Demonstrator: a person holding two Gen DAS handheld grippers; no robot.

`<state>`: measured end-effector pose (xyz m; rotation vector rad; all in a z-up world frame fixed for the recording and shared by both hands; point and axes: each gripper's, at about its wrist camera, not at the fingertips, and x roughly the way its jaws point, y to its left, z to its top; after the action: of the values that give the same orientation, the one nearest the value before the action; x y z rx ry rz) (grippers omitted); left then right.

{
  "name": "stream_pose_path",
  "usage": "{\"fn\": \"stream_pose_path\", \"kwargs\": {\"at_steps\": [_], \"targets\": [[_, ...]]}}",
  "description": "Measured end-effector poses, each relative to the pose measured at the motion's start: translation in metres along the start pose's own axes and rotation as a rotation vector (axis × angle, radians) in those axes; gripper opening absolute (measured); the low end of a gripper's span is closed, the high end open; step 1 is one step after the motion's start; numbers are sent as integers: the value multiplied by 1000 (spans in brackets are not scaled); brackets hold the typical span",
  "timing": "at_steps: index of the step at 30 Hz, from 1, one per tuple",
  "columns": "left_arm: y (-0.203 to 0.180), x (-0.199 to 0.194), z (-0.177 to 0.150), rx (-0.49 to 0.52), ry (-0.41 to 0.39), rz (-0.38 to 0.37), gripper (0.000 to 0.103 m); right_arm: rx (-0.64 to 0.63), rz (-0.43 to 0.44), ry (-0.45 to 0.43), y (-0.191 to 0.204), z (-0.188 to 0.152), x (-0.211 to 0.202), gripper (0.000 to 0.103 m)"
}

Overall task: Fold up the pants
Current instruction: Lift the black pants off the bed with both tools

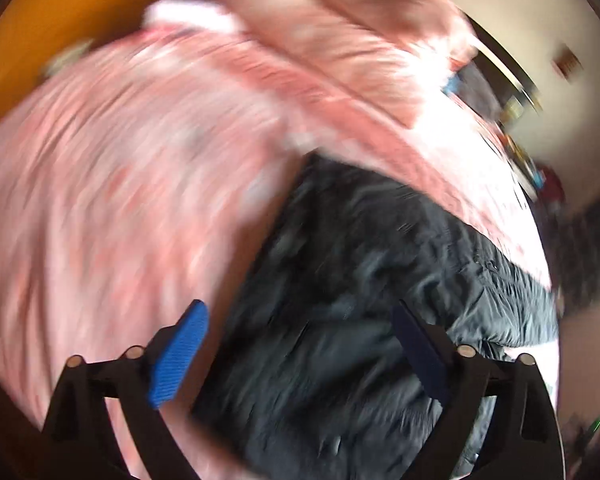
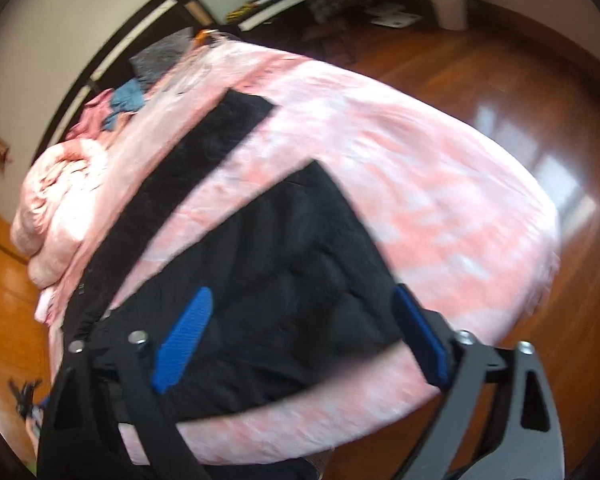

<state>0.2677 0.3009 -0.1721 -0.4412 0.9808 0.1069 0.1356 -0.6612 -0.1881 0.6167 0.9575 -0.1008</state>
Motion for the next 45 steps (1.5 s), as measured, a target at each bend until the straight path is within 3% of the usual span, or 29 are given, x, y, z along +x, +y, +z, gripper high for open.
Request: {"fn": "stream_pose_path", "kwargs": {"at_steps": [4,8,14,15,17,19,20,26,33,40,42,44,45], "targets": [[-30,63,64,95,73,-36,99,-32,119,114,54,44,57,93],[-34,136,103,91,173,-38,99,-77,132,185,99,96,111,93],[-27,201,113,116,293,-47,97,-107,155,230,139,165,175,93],[-28,202,111,131,283,-50,97,-124,149,237,145,179,188,93],[-33,201,107,179,272,-31,78,-150,136,240,150,196,206,93],[-30,198,107,156,272,-60,49,-179,117,231,155,219,224,93],[-27,197,109,136,275,-71,44,-192,105,230,155,228,231,93],[-31,199,110,128,254,-56,37,-237,4,238,144,280,282,93],[-25,201,110,90,239,-68,36,-269,-83,204,121,320,323,93],[-16,199,107,25,228,-79,38,-344,-5,287,118,323,350,94],[-19,199,108,24,225,-58,37,-345,22,279,118,323,343,69],[-24,196,107,23,212,-24,34,-310,52,285,112,326,333,18],[-27,194,107,27,206,-13,31,-311,60,282,112,325,326,14]]}}
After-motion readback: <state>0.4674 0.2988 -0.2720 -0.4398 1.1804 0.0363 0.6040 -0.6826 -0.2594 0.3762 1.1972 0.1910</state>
